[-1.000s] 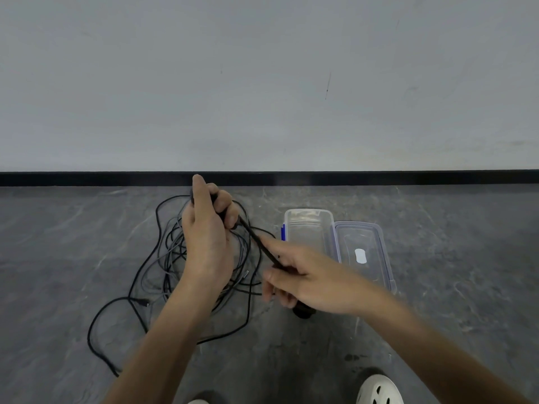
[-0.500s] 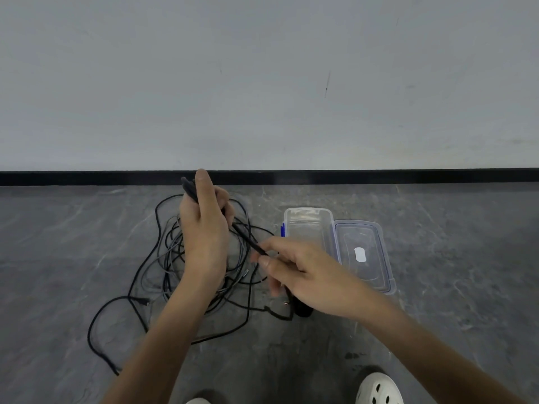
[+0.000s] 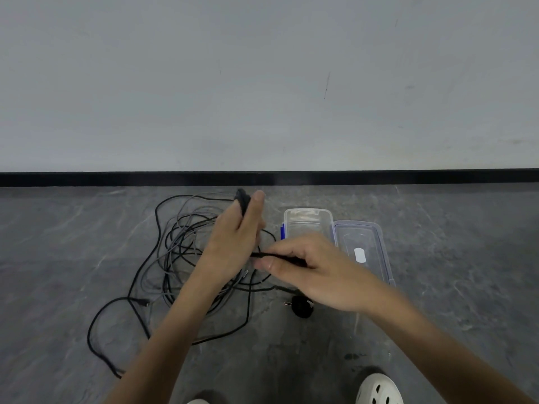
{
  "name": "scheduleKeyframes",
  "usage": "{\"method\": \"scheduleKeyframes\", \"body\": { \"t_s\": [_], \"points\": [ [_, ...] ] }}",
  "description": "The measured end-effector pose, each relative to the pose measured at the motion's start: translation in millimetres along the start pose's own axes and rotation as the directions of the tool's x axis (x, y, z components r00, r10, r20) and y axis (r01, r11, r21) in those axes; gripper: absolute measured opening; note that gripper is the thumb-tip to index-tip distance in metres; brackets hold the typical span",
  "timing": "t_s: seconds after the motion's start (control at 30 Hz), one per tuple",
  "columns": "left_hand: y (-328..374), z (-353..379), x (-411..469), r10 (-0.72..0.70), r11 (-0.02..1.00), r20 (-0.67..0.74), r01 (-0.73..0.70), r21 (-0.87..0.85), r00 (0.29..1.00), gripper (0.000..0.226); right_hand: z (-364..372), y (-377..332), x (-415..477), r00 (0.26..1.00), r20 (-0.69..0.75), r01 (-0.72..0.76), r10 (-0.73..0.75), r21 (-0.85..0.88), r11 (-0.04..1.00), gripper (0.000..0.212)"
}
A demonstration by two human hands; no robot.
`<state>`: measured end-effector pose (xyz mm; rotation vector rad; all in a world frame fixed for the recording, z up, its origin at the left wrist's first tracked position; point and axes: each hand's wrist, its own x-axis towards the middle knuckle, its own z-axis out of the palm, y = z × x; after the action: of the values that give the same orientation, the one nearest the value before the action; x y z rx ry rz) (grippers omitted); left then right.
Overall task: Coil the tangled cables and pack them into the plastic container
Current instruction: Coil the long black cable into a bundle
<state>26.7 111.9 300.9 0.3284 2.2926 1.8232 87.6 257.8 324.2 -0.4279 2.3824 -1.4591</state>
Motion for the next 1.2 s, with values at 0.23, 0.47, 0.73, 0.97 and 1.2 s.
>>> {"method": "scheduleKeyframes", "body": {
  "t_s": [0.23, 0.47, 0.73, 0.97, 1.2],
  "points": [
    [4.4, 0.3, -10.7, -0.148, 0.976, 0.332, 0.083, 0.201, 0.932, 0.075, -12.3, -0.5, -1.2, 1.0, 0.007, -0.016, 0.015, 0.143, 0.99, 0.021],
    [7.5, 4.1, -14.3, -0.176, 0.983, 0.593, 0.17, 0.068, 0.786, 0.064, -23.7, 8.1, -0.6, 0.991, -0.134, 0.004, 0.017, 0.155, 0.988, 0.012],
    [9.5, 3.4, -16.5, -0.251, 0.961, 0.699, 0.258, 0.097, 0.67, 0.081, -29.3, 11.4, 3.3, 0.954, -0.299, 0.081, -0.018, 0.199, 0.977, 0.032],
    [9.5, 7.4, -15.7, -0.234, 0.936, 0.73, 0.352, -0.009, 0.642, 0.069, -39.2, 20.2, 4.1, 0.955, -0.29, 0.122, -0.062, 0.194, 0.973, 0.02],
    [9.6, 5.2, -14.0, -0.169, 0.881, 0.743, 0.437, -0.181, 0.648, 0.048, -42.1, 21.3, 4.0, 0.96, -0.263, 0.156, -0.096, 0.218, 0.963, 0.01]
  ]
}}
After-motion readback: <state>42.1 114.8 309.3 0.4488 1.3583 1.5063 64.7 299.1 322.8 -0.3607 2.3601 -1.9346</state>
